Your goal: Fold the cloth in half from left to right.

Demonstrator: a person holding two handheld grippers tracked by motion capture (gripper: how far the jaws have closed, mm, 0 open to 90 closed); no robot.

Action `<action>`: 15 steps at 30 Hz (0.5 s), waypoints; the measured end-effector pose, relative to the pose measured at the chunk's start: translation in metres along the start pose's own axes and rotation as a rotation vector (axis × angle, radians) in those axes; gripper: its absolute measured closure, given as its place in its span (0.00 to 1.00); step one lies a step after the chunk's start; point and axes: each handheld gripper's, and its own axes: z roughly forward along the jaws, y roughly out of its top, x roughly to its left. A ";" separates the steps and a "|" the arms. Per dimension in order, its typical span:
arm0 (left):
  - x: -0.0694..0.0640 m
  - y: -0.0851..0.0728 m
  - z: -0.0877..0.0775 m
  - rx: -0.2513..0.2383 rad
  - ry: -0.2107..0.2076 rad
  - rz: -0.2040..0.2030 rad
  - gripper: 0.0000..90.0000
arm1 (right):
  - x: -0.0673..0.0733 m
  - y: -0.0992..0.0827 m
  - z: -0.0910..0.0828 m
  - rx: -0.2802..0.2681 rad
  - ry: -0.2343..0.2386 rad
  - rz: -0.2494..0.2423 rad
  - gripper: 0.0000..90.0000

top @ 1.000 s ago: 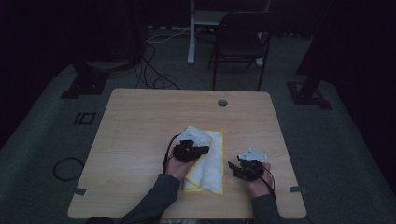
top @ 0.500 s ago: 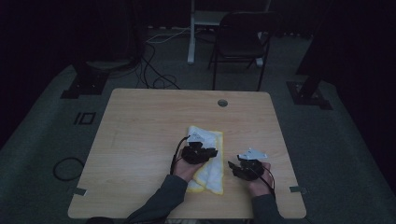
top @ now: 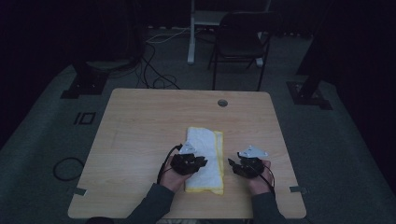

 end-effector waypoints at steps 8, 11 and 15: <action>-0.019 -0.022 -0.002 0.052 -0.034 0.061 0.83 | -0.003 0.020 0.010 -0.039 -0.003 0.010 0.61; -0.028 -0.027 0.000 0.063 -0.056 0.086 0.81 | -0.004 0.028 0.018 -0.052 0.010 0.014 0.66; -0.035 -0.031 0.002 0.073 -0.077 0.112 0.79 | -0.003 0.041 0.032 -0.058 0.042 0.012 0.72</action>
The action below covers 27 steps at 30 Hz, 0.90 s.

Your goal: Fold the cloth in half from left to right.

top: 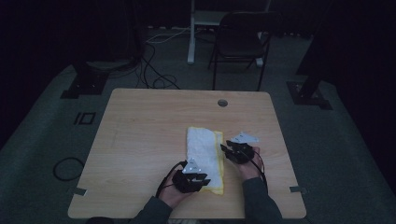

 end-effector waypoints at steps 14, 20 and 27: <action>-0.002 -0.014 0.005 0.010 -0.024 0.006 0.70 | -0.017 0.033 0.069 0.068 0.026 0.088 0.58; -0.001 -0.017 0.007 0.033 -0.014 0.017 0.80 | -0.021 0.036 0.087 0.104 0.085 0.144 0.75; 0.002 -0.018 -0.003 0.033 -0.025 0.005 0.93 | -0.012 0.044 0.076 0.069 0.039 0.051 0.92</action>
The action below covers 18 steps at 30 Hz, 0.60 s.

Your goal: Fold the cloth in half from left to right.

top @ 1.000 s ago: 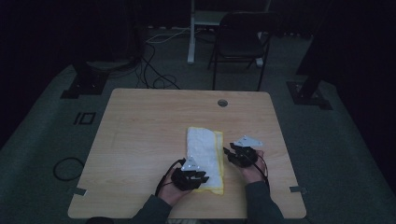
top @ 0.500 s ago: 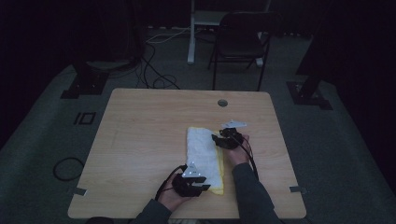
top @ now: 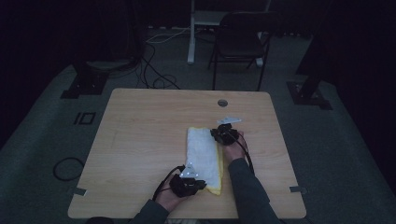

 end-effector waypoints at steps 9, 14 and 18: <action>-0.001 -0.006 -0.017 -0.035 -0.008 -0.002 0.93 | -0.001 0.004 -0.018 -0.023 -0.042 -0.011 0.91; -0.002 -0.009 -0.022 -0.040 -0.009 -0.001 0.93 | -0.001 -0.002 -0.027 -0.030 -0.070 -0.020 0.92; -0.002 -0.012 -0.024 -0.031 -0.005 -0.002 0.92 | -0.001 -0.006 -0.035 -0.036 -0.082 -0.005 0.93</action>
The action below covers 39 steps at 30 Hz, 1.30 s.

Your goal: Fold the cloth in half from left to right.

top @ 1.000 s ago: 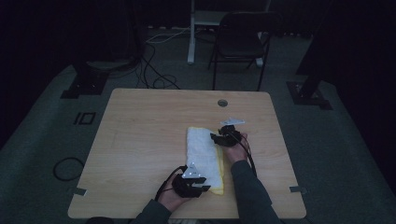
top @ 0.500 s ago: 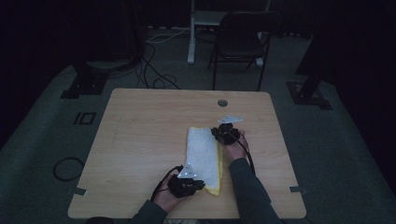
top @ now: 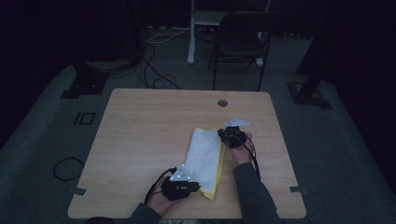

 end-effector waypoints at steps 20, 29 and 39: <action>0.004 0.001 -0.011 -0.020 0.023 -0.002 0.83 | -0.014 -0.034 -0.005 0.122 -0.115 0.039 0.71; 0.028 0.016 -0.014 -0.070 0.122 -0.031 0.78 | -0.012 -0.035 -0.015 0.064 -0.093 0.073 0.67; 0.060 0.037 0.005 -0.075 0.197 -0.069 0.73 | -0.001 -0.054 -0.015 0.085 -0.071 0.087 0.66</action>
